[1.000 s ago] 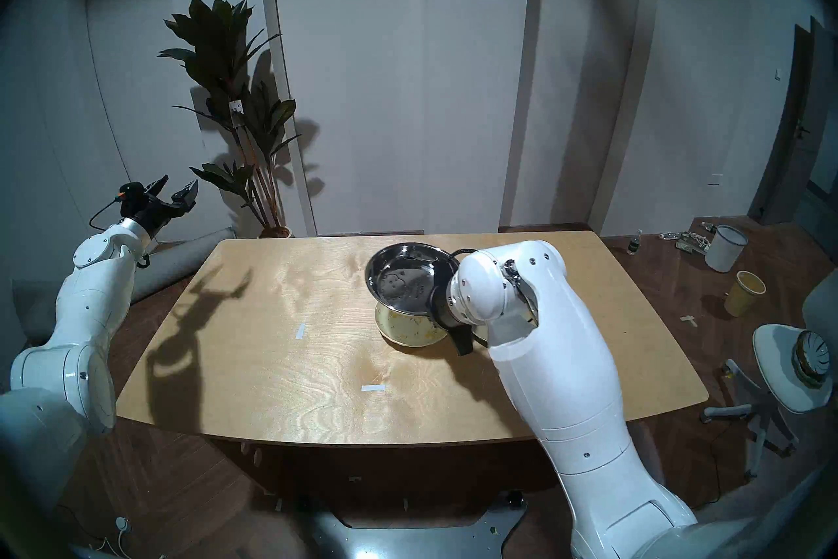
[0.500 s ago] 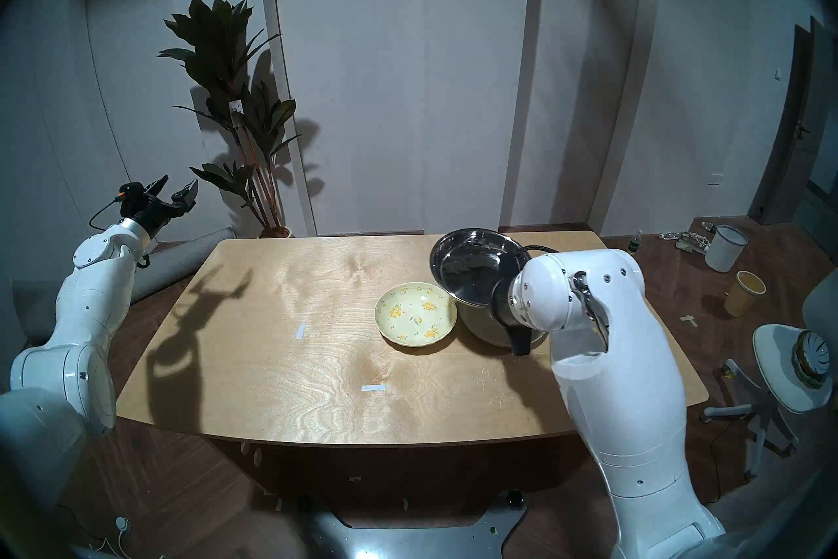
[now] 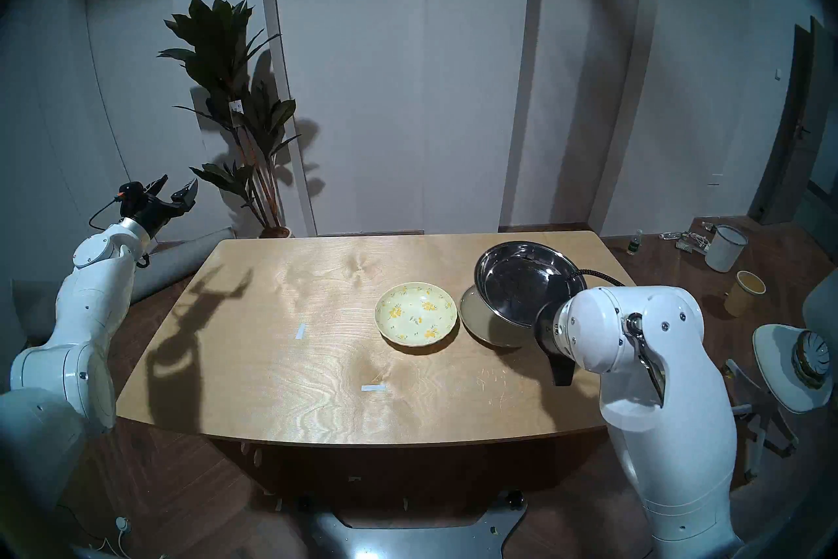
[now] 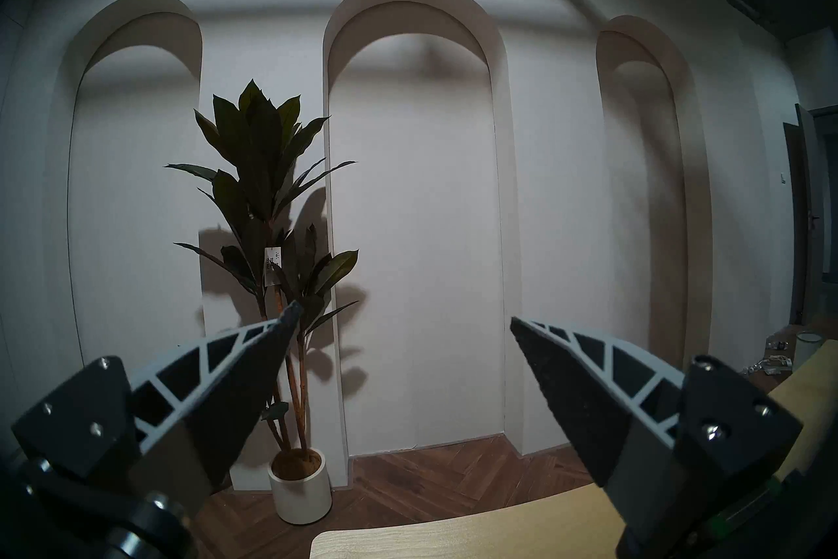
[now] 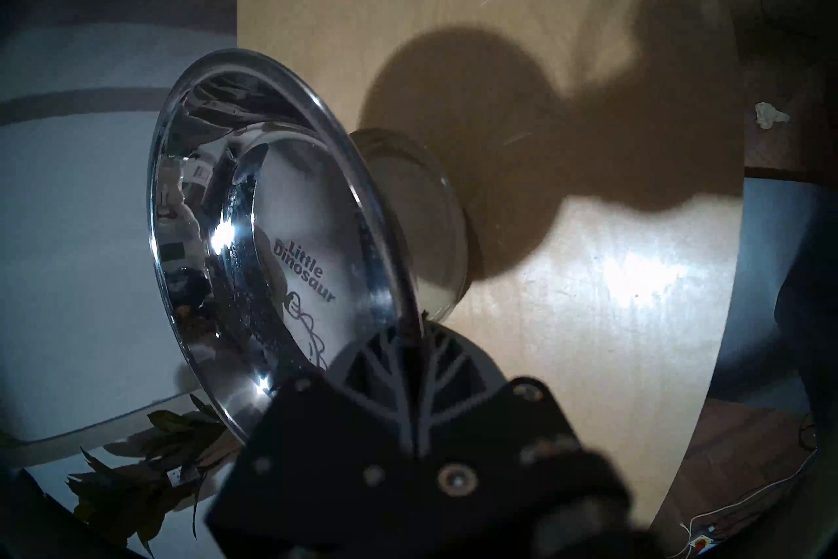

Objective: Stack the plates into one stack

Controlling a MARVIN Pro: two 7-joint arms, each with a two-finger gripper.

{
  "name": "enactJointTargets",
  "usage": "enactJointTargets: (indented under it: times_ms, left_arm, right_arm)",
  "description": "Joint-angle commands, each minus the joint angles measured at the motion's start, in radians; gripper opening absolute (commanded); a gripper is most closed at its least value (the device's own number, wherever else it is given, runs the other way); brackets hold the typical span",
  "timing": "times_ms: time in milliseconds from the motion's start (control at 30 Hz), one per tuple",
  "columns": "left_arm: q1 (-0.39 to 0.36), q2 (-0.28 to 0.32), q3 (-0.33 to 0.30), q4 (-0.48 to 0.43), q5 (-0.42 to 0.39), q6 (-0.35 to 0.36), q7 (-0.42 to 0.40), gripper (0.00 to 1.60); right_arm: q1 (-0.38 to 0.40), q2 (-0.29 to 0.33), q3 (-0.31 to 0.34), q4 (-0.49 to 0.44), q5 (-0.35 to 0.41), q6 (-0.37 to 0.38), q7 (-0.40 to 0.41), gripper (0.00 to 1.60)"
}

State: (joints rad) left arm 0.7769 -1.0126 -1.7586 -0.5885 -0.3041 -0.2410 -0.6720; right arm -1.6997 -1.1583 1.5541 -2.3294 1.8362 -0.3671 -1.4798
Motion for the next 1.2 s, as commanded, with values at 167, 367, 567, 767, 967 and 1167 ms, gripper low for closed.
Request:
enactJointTargets:
  times_ms: [167, 367, 567, 767, 967, 1167]
  left_arm:
    - [-0.035, 0.007, 0.004, -0.01, 0.005, -0.009, 0.007, 1.6]
    - [-0.036, 0.008, 0.005, -0.008, 0.005, -0.01, 0.007, 1.6]
    - [-0.036, 0.008, 0.006, -0.009, 0.005, -0.01, 0.008, 1.6]
    - [-0.037, 0.008, 0.007, -0.007, 0.005, -0.012, 0.008, 1.6]
    - [-0.038, 0.008, 0.008, -0.006, 0.005, -0.012, 0.008, 1.6]
    - [-0.038, 0.008, 0.008, -0.005, 0.004, -0.013, 0.008, 1.6]
  right_arm:
    - [-0.023, 0.045, 0.024, 0.066, 0.051, -0.027, -0.004, 0.0]
    - [0.048, 0.055, -0.013, 0.13, 0.063, -0.018, -0.004, 0.0]
    - [0.087, 0.067, -0.041, 0.151, 0.067, -0.012, -0.004, 0.0]
    - [0.11, 0.069, -0.054, 0.204, 0.078, -0.009, -0.004, 0.0]
    - [0.12, 0.073, -0.065, 0.233, 0.077, -0.009, 0.002, 0.0]
    - [0.139, 0.073, -0.071, 0.254, 0.078, -0.007, 0.016, 0.0]
